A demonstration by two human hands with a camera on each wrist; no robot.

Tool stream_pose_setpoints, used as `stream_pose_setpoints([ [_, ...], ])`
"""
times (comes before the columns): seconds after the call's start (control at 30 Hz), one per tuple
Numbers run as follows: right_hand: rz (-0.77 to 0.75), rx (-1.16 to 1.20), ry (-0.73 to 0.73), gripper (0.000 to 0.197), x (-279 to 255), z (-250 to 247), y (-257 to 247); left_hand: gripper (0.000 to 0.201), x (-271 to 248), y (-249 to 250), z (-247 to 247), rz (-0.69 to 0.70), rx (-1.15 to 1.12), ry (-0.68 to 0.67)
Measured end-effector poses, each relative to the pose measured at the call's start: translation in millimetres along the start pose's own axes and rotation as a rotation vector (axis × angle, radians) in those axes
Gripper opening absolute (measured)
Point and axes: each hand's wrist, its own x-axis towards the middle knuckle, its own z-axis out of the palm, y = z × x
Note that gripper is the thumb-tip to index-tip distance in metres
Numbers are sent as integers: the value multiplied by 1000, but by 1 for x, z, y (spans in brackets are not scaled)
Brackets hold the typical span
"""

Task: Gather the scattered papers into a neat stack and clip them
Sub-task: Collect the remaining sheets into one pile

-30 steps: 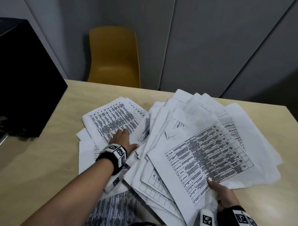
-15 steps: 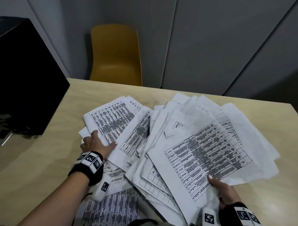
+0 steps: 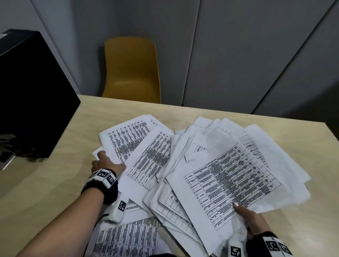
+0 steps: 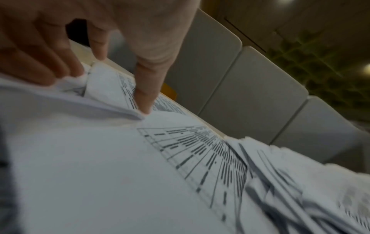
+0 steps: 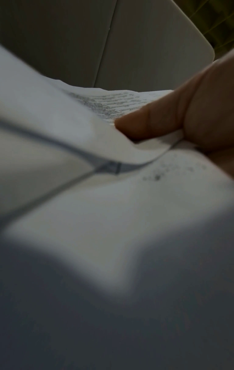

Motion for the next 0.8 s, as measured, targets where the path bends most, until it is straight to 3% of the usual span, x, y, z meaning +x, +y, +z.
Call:
stream_pose_setpoints([
  [0.13,11,7,-2,28,-4,2,-2,108,-6,11,5,15,14,-3],
  [0.3,14,-18,38,29,-5,3,-1,111,-8,23,12,20,-14,-83],
  [0.47,23,-33,57,39,-10,5,-3,110,0,20,5,216,-14,-40],
  [0.57,13,-40,29,47,-13,7,-5,120,12,20,-8,321,99,-106],
  [0.67,-26,-64,61,31,-17,9,-7,121,34,22,-21,338,238,-219],
  [0.8,-46,7,34,53,-24,13,-11,113,33,24,-22,326,502,-179],
])
